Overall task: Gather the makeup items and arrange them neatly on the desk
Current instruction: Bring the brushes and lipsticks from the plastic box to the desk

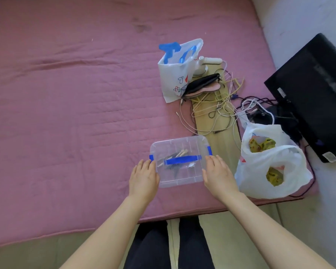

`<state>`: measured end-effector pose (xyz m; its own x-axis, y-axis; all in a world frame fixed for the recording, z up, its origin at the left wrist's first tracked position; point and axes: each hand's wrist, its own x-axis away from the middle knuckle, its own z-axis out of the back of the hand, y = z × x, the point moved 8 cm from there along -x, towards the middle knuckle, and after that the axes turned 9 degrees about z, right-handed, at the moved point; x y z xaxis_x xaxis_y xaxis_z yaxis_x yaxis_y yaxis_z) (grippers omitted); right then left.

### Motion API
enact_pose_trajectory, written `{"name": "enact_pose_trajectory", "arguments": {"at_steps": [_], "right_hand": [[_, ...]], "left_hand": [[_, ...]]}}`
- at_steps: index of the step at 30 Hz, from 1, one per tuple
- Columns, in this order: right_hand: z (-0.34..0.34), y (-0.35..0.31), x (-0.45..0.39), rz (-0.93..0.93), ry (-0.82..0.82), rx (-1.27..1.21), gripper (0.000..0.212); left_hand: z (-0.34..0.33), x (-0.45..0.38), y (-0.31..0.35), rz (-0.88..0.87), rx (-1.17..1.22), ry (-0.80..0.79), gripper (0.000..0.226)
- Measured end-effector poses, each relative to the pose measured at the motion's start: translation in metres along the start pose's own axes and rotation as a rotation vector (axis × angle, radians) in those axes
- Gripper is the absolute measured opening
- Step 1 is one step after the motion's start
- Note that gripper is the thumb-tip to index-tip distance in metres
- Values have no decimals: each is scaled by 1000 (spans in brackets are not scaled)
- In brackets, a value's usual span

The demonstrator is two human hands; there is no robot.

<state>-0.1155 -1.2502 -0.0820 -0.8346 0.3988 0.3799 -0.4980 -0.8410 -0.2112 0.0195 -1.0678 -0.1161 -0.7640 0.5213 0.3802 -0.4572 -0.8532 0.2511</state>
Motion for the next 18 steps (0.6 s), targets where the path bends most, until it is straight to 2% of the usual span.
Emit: {"name": "enact_pose_trajectory", "arguments": {"at_steps": [5,11,18], "right_hand": [[-35,18,-26,64,-73,-1,53],[-82,55,-57,56,-124,-31,54],[-118,93,-88,-103,-27,-235,61]], "left_hand": [[-46,-11,-7,74,-10,-43,37],[-90,-28,-20,295,118,-111,57],[-121,-48,-31,498,436,30,51]]}}
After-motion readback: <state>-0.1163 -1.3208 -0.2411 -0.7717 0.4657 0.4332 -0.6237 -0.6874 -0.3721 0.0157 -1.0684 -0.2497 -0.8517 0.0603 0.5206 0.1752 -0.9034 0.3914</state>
